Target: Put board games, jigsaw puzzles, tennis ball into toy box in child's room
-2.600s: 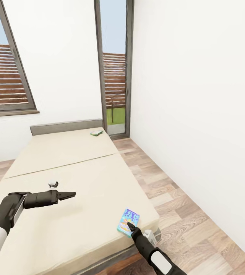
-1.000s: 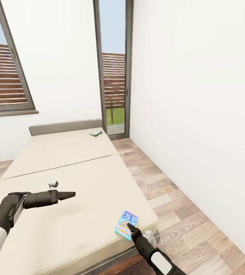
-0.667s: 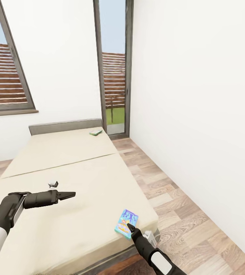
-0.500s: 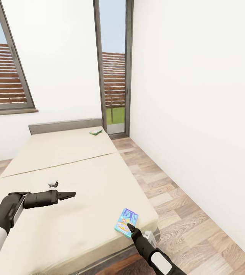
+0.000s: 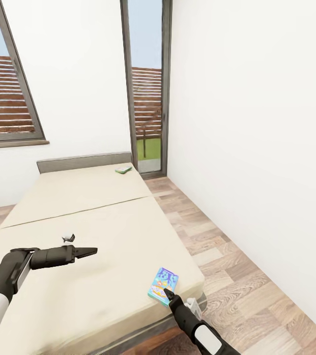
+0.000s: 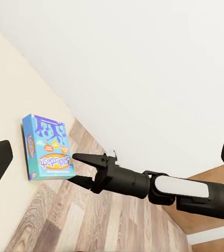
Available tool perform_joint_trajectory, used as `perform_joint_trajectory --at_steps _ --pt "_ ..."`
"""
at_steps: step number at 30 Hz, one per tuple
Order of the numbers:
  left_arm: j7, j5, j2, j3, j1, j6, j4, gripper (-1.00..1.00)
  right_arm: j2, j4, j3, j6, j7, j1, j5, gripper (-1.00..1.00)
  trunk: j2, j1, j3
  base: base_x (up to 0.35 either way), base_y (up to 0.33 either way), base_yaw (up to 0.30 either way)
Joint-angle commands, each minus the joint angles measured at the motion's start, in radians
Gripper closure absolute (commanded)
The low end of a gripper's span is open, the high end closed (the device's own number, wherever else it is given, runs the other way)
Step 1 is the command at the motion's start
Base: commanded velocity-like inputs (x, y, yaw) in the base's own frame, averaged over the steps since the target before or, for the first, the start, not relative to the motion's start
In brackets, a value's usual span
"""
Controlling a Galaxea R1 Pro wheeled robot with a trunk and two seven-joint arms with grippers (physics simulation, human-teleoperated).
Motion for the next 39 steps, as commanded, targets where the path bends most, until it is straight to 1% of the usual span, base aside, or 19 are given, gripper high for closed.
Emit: perform_joint_trajectory --at_steps 1,6,16,34,39 --pt "-0.005 -0.002 0.0 0.001 0.0 0.011 0.0 -1.0 0.0 0.0 0.003 0.003 0.001 -0.001 -0.008 -1.0 0.0 0.0 -0.001 0.0 0.0 0.0" --pt "-0.005 -0.002 0.0 0.001 0.0 0.01 0.0 -1.0 0.0 0.0 0.003 0.006 -0.005 -0.001 -0.007 -1.0 0.0 0.0 -0.001 0.0 0.0 0.0" --pt "-0.005 -0.002 0.0 0.001 0.0 0.01 0.0 -1.0 0.0 -0.002 0.004 0.018 -0.044 -0.001 -0.006 -1.0 0.0 0.0 -0.001 0.0 0.032 0.0" --pt "-0.005 -0.002 0.0 0.001 0.0 0.009 0.0 -1.0 0.0 -0.004 0.004 0.025 -0.049 -0.001 -0.005 -1.0 0.0 0.0 -0.001 0.0 0.009 0.0" --pt "-0.005 -0.002 0.0 0.001 0.0 0.009 0.0 -1.0 0.0 -0.004 0.004 0.025 -0.049 -0.001 -0.004 -1.0 0.0 0.0 -0.001 0.078 0.135 0.0"
